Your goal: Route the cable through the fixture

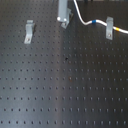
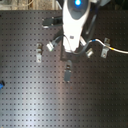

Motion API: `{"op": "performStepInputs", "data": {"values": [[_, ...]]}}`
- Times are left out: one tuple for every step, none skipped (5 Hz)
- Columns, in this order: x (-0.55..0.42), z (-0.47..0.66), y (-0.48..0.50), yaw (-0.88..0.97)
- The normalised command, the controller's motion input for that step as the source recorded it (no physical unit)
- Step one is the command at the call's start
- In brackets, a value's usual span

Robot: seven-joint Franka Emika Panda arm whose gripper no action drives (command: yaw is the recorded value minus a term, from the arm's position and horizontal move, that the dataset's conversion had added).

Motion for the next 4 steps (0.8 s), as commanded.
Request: {"op": "performStepInputs", "data": {"values": [[-0.407,0.40,0.089,0.00],[-0.257,0.30,0.163,0.01],[-0.070,0.28,0.284,0.22],[0.042,0.28,0.265,0.37]]}}
